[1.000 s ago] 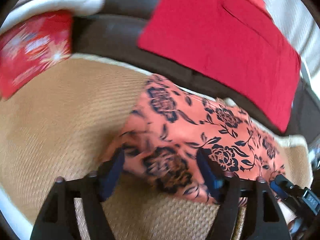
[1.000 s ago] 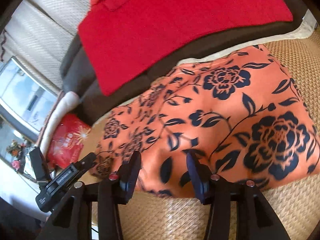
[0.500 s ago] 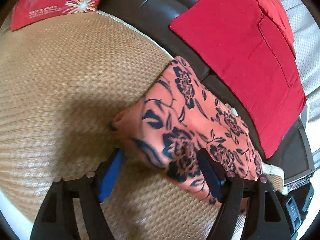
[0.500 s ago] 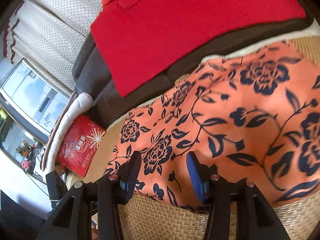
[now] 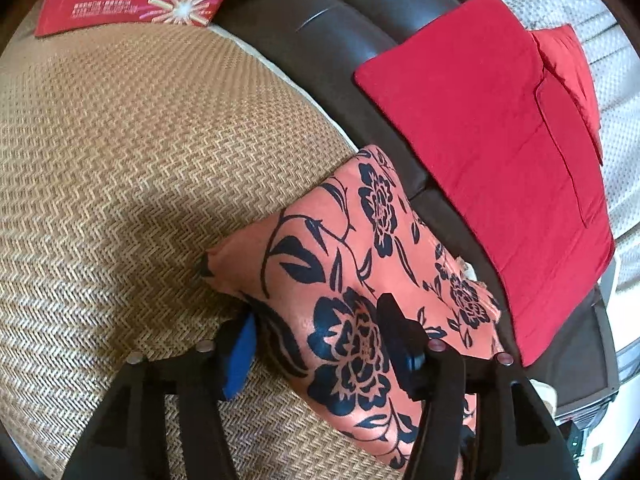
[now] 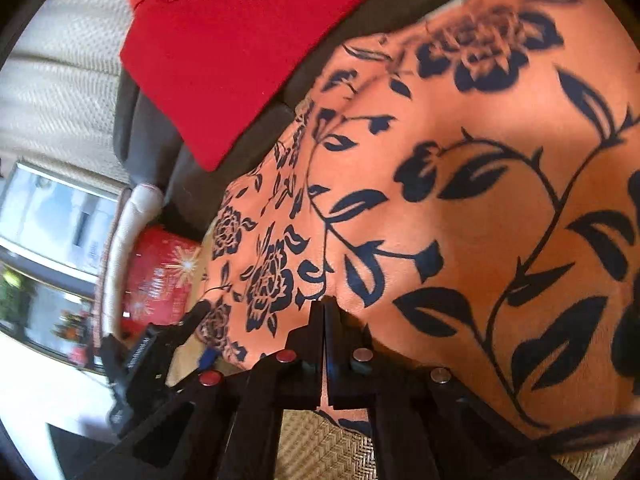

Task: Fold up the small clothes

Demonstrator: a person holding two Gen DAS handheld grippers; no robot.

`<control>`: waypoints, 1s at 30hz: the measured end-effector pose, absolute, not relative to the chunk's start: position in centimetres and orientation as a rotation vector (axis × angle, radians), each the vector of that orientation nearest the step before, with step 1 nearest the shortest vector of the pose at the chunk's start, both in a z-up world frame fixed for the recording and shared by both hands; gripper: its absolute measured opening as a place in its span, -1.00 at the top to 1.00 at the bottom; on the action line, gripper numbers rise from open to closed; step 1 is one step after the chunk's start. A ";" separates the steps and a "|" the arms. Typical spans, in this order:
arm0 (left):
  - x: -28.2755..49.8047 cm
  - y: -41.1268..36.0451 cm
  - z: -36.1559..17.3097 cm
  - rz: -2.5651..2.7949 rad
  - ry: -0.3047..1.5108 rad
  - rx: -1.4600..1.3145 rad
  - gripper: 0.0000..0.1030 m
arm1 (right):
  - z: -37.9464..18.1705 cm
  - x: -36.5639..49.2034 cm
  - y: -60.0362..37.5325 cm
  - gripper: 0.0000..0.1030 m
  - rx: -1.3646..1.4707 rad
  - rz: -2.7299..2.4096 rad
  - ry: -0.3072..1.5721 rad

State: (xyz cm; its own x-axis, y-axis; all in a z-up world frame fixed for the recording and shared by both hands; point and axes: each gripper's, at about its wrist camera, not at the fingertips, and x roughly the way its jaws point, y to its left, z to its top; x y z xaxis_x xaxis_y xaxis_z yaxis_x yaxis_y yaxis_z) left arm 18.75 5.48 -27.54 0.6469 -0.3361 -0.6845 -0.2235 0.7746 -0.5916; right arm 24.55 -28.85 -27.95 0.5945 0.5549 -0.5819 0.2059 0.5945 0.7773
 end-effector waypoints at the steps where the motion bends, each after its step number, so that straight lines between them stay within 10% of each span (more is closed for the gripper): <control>1: 18.8 5.4 -27.3 -0.059 0.880 -0.676 0.38 | -28.1 24.5 -29.0 0.99 0.953 0.254 0.948; 14: 15.6 -10.3 -12.6 -0.420 0.581 -0.111 0.79 | -24.0 20.0 -36.1 0.84 1.057 0.263 0.709; 23: 12.3 -26.0 -13.4 -0.805 0.685 0.080 0.78 | -25.5 14.0 -47.0 0.76 1.382 0.224 0.441; 25: 12.7 -25.0 -13.4 -0.879 0.694 0.017 0.67 | -26.1 13.6 -48.1 0.25 1.409 0.204 0.456; 27: 13.9 -22.1 -12.9 -0.905 0.659 -0.055 -0.07 | -26.3 13.1 -49.1 -0.46 1.412 0.188 0.460; 30: 15.6 -15.7 -12.5 -0.817 0.555 -0.200 -0.38 | -26.2 13.2 -49.5 -0.51 1.392 0.204 0.443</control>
State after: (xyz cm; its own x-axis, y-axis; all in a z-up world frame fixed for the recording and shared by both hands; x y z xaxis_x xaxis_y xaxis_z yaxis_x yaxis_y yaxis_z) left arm 15.64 -15.75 -12.54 0.5518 -0.7368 -0.3906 0.6348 0.6749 -0.3762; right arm 13.18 -49.46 -26.17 0.9011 0.3943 -0.1806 0.1184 0.1770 0.9771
